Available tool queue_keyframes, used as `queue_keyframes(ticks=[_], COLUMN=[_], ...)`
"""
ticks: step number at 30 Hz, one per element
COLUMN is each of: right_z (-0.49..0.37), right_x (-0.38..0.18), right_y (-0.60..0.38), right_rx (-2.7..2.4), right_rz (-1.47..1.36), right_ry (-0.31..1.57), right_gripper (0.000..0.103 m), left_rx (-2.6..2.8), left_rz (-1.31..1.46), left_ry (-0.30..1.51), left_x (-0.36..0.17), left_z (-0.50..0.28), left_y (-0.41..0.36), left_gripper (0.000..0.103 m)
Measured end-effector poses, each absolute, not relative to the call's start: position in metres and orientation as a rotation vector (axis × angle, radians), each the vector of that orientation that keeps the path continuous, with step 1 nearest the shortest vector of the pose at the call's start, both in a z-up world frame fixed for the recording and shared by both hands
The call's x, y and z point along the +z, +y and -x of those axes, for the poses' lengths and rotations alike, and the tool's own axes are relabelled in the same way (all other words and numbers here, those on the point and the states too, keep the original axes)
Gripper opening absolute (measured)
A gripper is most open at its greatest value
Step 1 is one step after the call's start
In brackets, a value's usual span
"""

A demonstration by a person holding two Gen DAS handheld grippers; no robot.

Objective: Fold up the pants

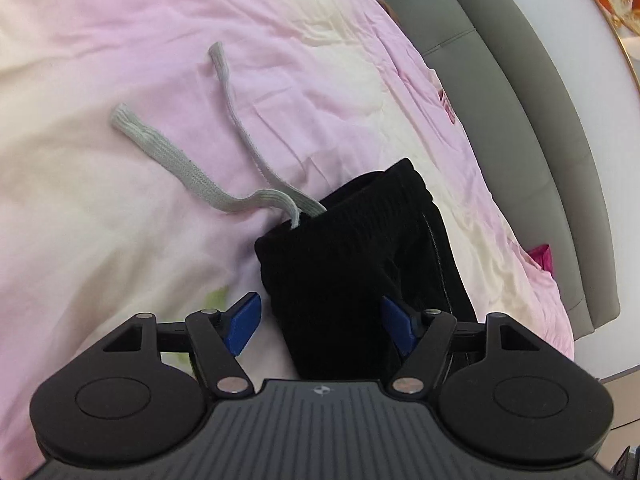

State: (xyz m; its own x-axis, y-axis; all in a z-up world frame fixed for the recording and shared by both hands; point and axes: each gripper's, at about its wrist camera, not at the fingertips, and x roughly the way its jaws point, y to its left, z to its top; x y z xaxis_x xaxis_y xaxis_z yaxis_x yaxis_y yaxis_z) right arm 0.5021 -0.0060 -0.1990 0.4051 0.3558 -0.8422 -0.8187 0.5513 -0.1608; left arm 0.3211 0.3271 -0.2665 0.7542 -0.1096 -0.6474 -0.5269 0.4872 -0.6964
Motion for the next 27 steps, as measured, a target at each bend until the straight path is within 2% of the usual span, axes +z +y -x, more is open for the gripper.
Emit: queue_keyframes(ticks=[4,9,16,18,21,27], right_z=[-0.532,-0.554,-0.579,-0.582,-0.58,-0.569], right_x=[-0.215,-0.24,-0.264,-0.263,-0.258,-0.224], right_y=[0.028,0.047,0.046,0.038,0.031,-0.017], right_rx=[0.891,1.001,1.003,0.995,0.947,0.862], right_rz=[0.764,0.883,0.787,0.742,0.693,0.483], right_ry=[0.871,0.911,1.028,1.036,1.035,1.007], right_gripper=[0.037,0.037,0.035,0.035,0.036,0.038], left_rx=[0.253,0.237,0.259,0.256,0.234,0.172], left_rz=[1.089,1.139,1.119,1.084,1.009,0.857], left_ry=[0.668,0.643,0.64,0.633,0.604,0.559], left_x=[-0.28,-0.292,-0.288,-0.273,-0.238,-0.153], left_z=[-0.336,-0.348,-0.35,-0.351,-0.355,-0.37], left_y=[0.337,0.345,0.344,0.341,0.33,0.284], left_gripper=[0.083,0.08,0.055,0.045,0.037,0.032])
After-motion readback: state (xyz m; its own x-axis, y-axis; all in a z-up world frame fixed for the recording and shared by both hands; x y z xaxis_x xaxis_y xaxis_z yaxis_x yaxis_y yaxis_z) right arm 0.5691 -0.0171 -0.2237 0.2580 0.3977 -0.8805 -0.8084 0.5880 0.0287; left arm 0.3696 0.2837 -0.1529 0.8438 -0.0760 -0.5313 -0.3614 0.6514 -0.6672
